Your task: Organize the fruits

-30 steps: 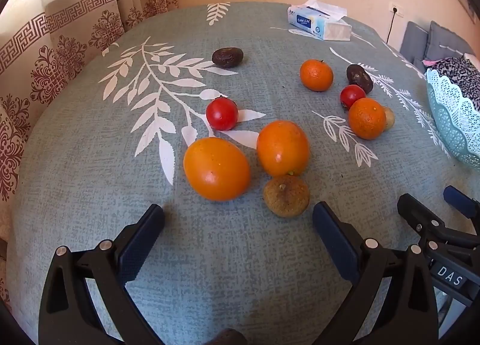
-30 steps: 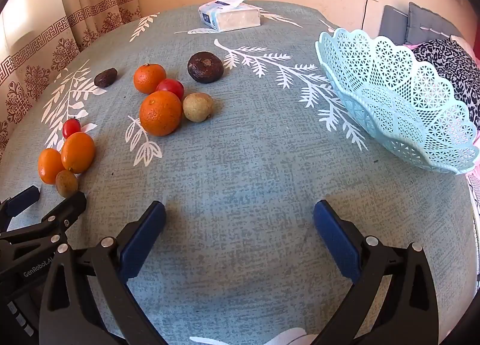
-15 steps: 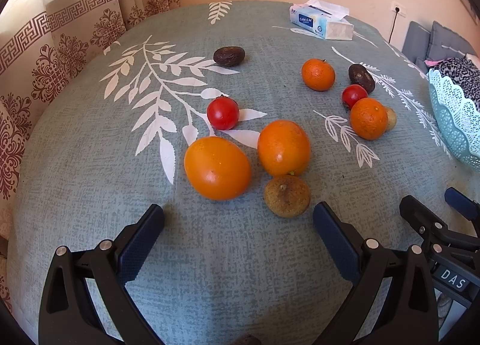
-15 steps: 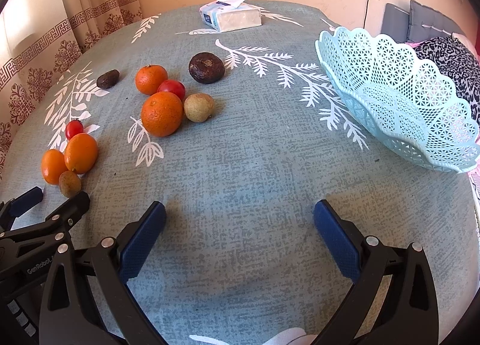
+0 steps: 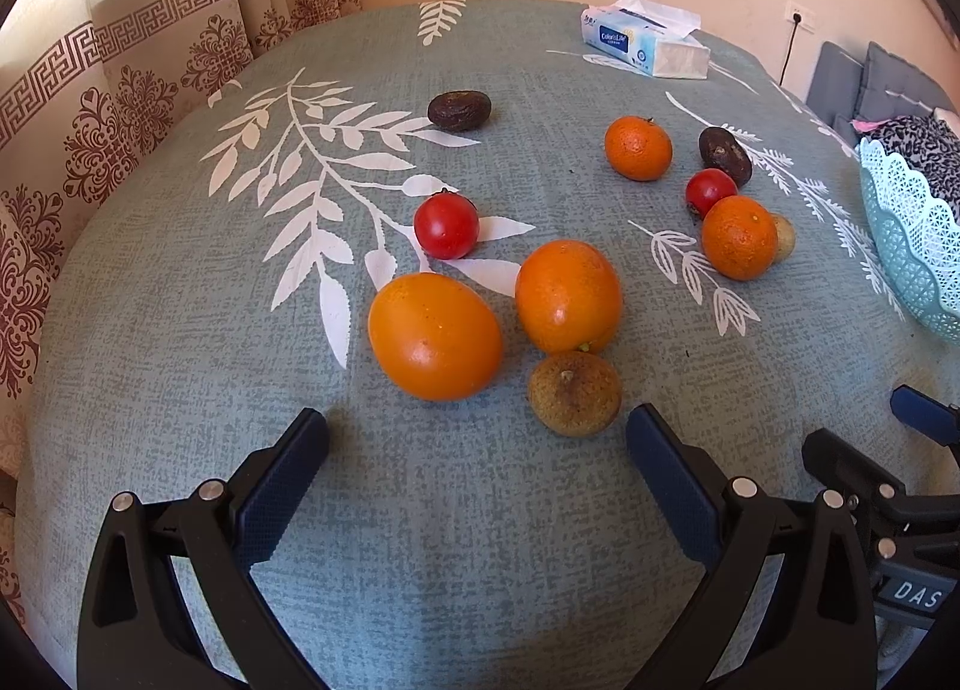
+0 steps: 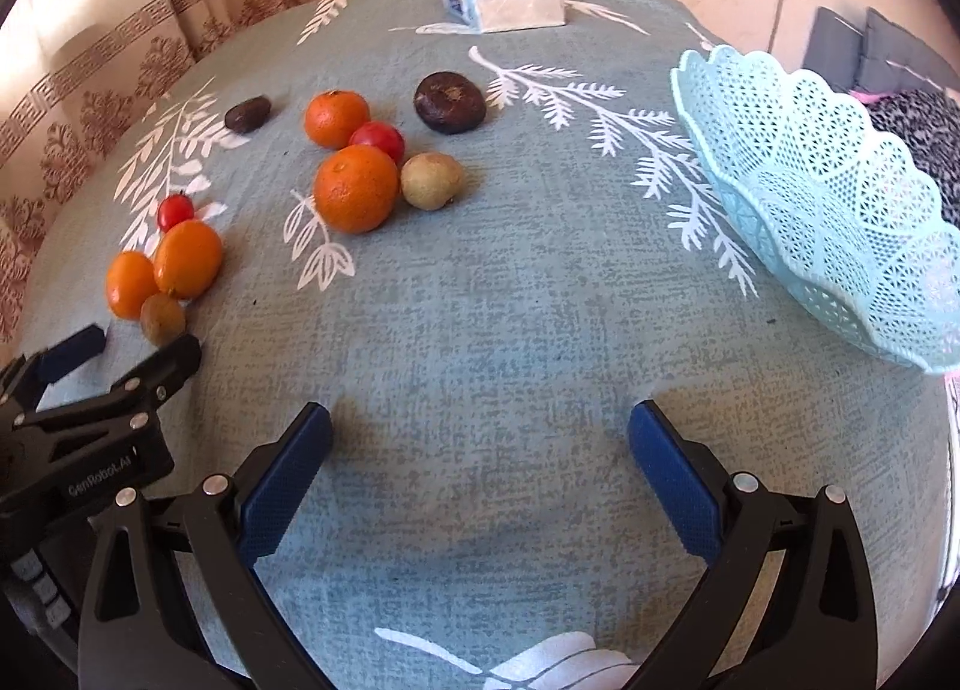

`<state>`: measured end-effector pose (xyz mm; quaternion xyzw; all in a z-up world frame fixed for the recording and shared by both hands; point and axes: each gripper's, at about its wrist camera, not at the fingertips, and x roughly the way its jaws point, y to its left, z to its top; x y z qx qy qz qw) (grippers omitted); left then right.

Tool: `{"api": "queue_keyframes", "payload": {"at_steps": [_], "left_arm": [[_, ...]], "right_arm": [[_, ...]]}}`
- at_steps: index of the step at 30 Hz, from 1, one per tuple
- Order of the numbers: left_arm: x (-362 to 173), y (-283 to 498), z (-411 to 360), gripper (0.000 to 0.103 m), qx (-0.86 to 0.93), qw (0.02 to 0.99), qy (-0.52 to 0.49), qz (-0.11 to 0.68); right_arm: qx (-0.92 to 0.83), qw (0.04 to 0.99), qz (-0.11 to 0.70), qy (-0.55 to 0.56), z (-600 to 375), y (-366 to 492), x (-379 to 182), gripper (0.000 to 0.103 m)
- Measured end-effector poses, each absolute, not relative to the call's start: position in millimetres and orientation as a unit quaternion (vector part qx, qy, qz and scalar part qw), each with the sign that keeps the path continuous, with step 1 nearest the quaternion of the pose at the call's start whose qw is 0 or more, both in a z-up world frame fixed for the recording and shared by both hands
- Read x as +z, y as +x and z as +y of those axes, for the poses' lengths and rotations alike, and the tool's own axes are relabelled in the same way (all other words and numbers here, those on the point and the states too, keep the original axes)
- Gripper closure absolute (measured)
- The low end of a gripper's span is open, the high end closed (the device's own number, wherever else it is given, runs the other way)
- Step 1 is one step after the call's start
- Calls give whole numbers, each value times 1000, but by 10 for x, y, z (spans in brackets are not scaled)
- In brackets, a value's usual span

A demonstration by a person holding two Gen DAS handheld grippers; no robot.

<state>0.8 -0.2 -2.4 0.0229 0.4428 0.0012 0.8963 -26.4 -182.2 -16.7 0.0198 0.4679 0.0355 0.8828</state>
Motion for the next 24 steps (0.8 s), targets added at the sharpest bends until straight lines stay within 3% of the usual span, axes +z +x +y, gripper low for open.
{"api": "queue_keyframes", "payload": {"at_steps": [24], "left_arm": [[-5,-13,8,5,-3,899,17,438]], "right_arm": [[44,889,455,13,-1828,-319,-185,2]]}}
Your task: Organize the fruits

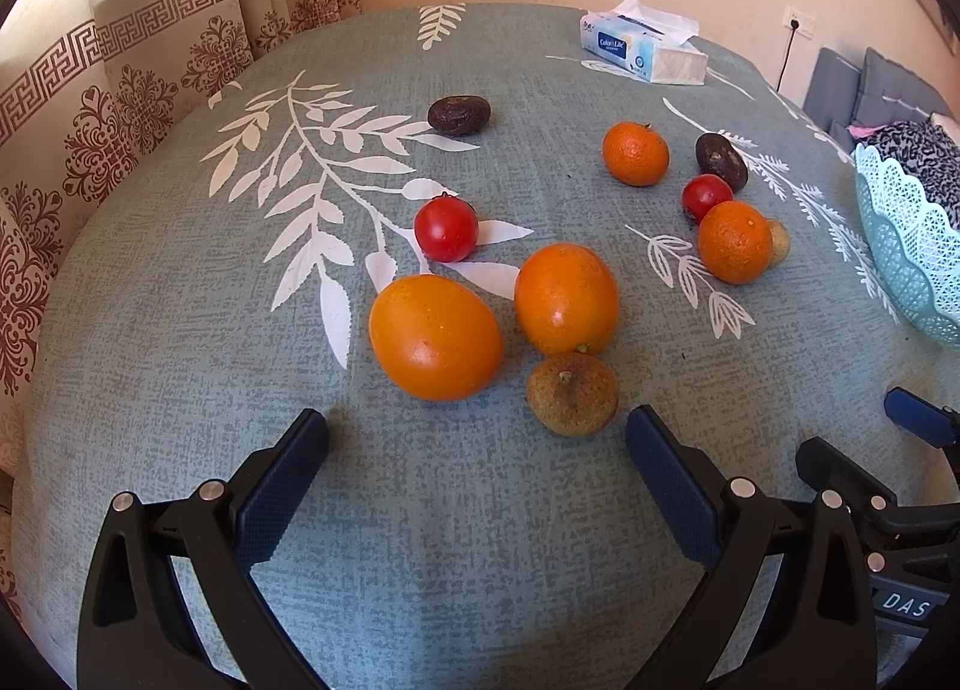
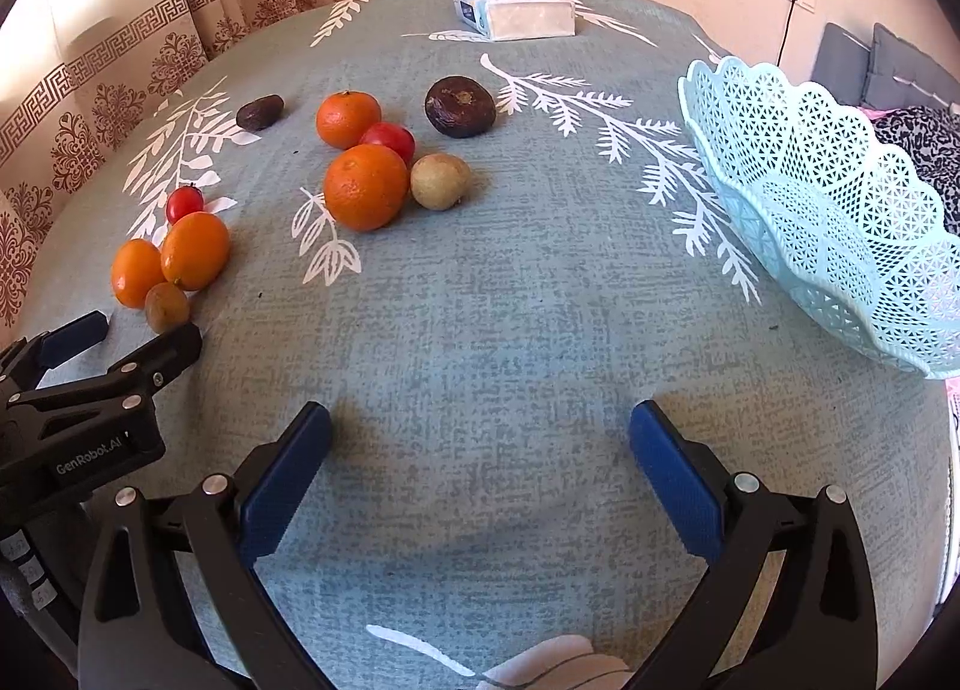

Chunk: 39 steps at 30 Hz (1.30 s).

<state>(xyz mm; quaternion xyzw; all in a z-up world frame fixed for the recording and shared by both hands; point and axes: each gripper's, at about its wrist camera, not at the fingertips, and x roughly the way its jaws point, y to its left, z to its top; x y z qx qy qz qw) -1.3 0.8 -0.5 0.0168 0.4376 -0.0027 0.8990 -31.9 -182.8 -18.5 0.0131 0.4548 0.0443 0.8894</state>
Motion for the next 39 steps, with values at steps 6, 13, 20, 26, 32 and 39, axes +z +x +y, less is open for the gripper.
{"api": "queue_keyframes", "payload": {"at_steps": [6,13,20,26,32,39], "left_arm": [[46,-61,20,5,-19,905,10,425],[132,-138,107,5,-41,910,-4,413],[154,-128,60,5,-52,908,3,416],[110,-68,72,24,-44,901,-8,432],[136,-91,61,30,-49,901,-16,430],[239,-117,297,31,-45,908,-29,416]], "right_arm": [[45,888,457,9,-1824,-308,-185,2],[47,887,459,9,-1832,-301,-181,2],[60,889,454,9,-1819,-329,-164,2],[75,892,446,9,-1797,-353,-135,2],[86,893,442,11,-1798,-361,-112,2],[123,901,416,12,-1742,-456,-7,3]]}}
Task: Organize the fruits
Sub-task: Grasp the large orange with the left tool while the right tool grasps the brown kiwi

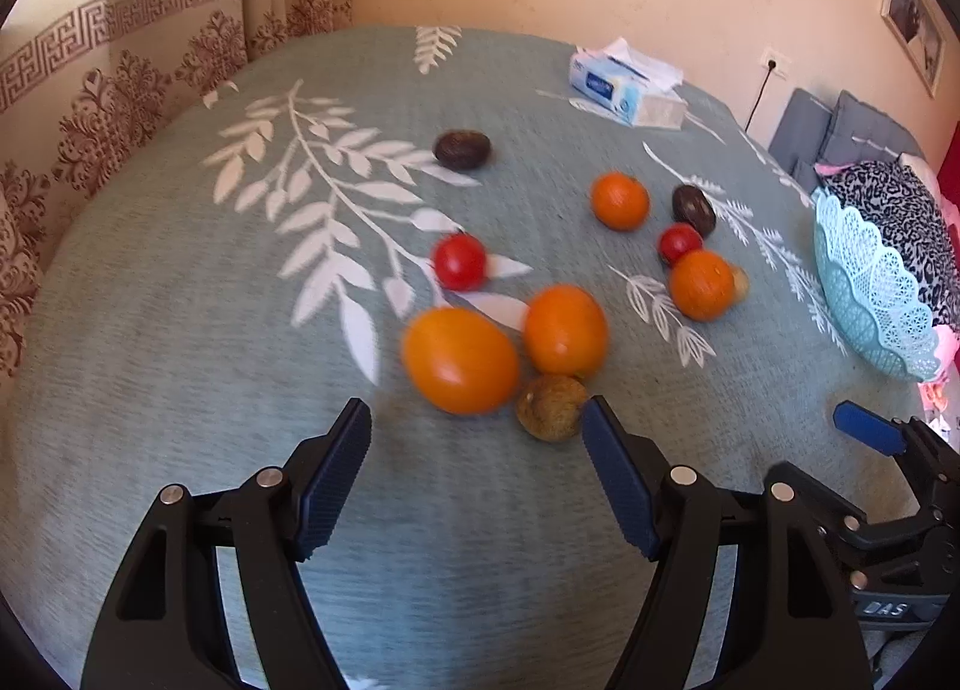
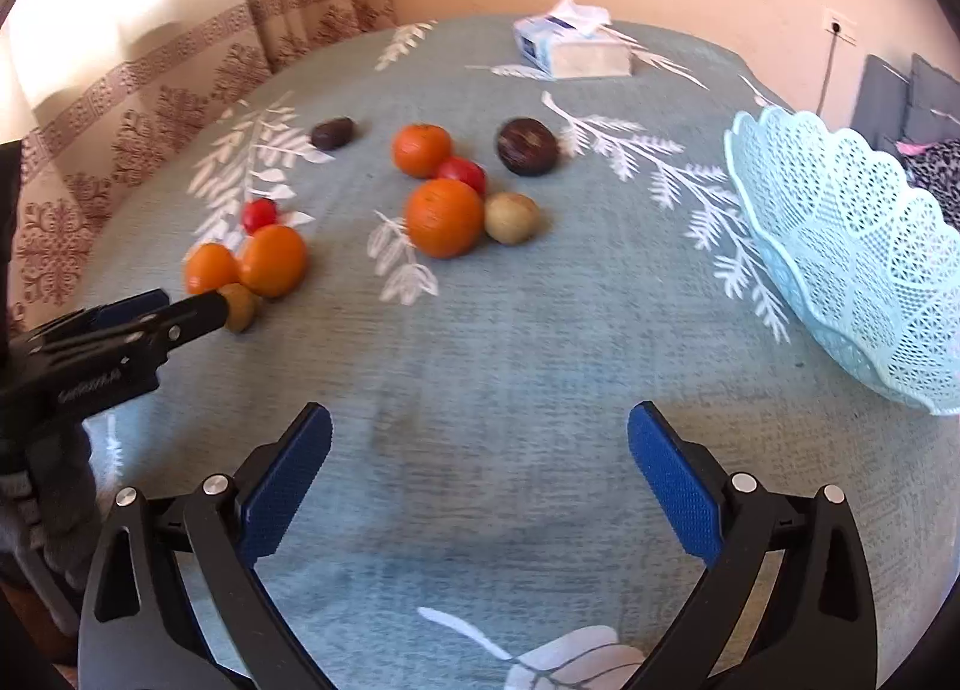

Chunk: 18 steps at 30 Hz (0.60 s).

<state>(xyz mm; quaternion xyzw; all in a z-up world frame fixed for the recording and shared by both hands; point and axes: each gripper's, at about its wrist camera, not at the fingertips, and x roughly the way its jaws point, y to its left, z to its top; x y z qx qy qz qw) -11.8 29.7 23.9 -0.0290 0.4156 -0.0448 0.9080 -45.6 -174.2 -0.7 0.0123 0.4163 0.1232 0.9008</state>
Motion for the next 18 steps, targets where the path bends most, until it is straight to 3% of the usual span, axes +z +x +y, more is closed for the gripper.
{"api": "queue_keyframes", "payload": {"at_steps": [7,10,15,18], "left_arm": [[285,-70,365,31,-52,914,-5,403],[230,-2,360,46,-56,910,-1,412],[136,128,403,53,-78,898,-27,433],[140,137,421,60,-96,896,-40,433]], "right_arm": [[165,899,405,4,-1549,-529,46,3],[174,897,407,2,-1498,-536,43,5],[195,888,415,12,-1429,-507,23,10],[208,884,419,11,-1347,-487,24,21]]}}
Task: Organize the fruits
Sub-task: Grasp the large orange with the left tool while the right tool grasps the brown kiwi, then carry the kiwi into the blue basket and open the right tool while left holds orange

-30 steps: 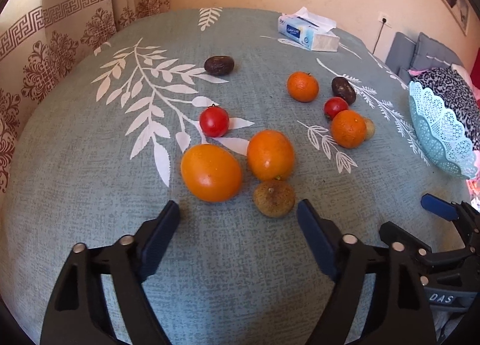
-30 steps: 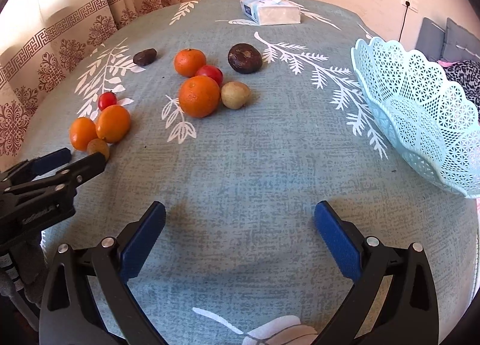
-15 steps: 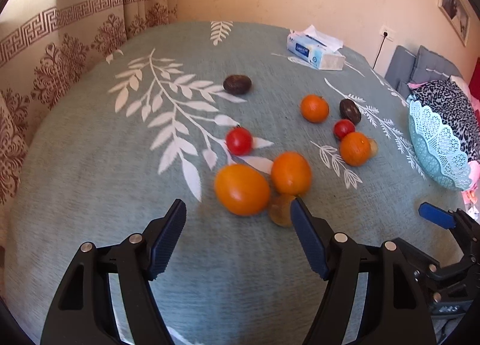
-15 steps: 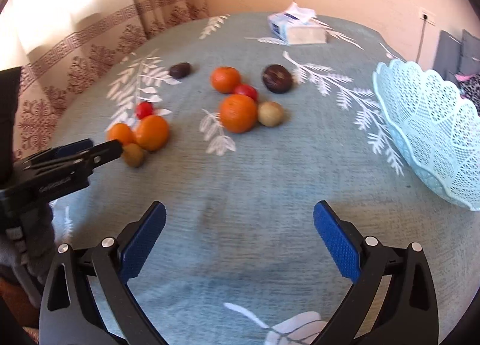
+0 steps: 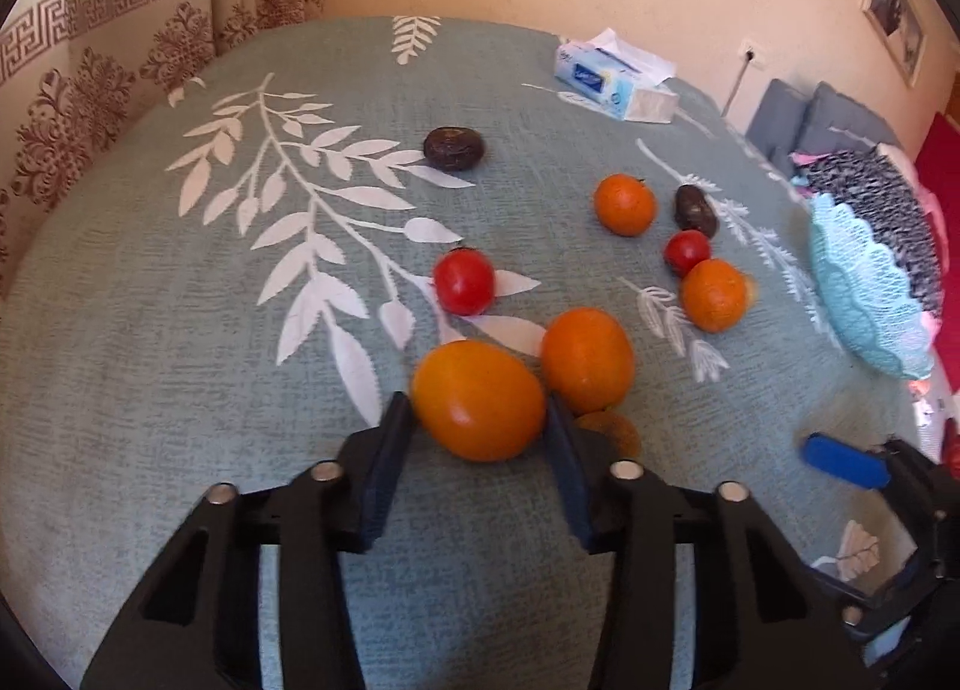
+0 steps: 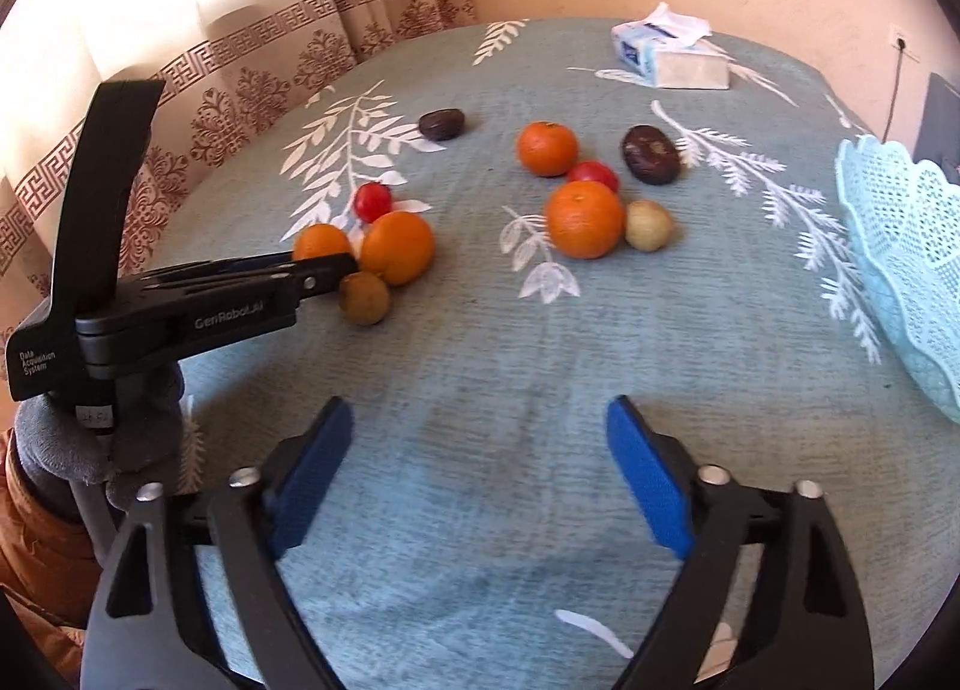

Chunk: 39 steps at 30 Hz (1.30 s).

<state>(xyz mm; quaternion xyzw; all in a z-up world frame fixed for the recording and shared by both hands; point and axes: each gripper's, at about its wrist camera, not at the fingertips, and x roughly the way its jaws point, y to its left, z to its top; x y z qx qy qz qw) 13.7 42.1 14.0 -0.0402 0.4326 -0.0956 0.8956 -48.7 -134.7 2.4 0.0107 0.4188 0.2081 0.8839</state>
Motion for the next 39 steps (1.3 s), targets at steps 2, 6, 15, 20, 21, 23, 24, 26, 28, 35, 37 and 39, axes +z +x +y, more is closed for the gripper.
{"api": "queue_keyframes", "payload": {"at_steps": [2,6,15,20,21,23,24,26,28,35,37,39], "left_arm": [[146,120,431,61,-100,896,-44,431],[223,78,452,61,-98,902,-42,418],[457,-6,675,61,-64,917,-39,392],[545,-30,736,61,-52,922,-39,382],[551,-31,744,61,-51,922,-40,381],[563,-37,747,61,-50,923,-40,380],[563,-40,742,61,-51,923,-39,380],[563,-41,729,61,-50,923,-37,380],[554,-43,714,61,-50,923,-36,381],[533,-59,608,61,-53,922,-29,383],[540,-62,580,61,-54,922,-29,382],[550,-66,536,61,-55,923,-27,381]], "right_arm": [[215,882,419,10,-1296,-479,30,23],[232,876,422,6,-1164,-429,46,31],[257,864,432,-12,-780,-208,21,43],[257,860,440,-18,-624,-48,-32,51],[255,861,440,-21,-597,-18,-40,53],[250,862,440,-24,-570,23,-53,61],[247,863,439,-26,-568,38,-57,63],[242,866,438,-27,-569,49,-62,73],[247,865,437,-21,-602,26,-48,76],[236,876,420,-11,-798,-81,64,76],[233,880,414,-4,-885,-110,108,76],[227,884,408,5,-1004,-142,158,76]]}}
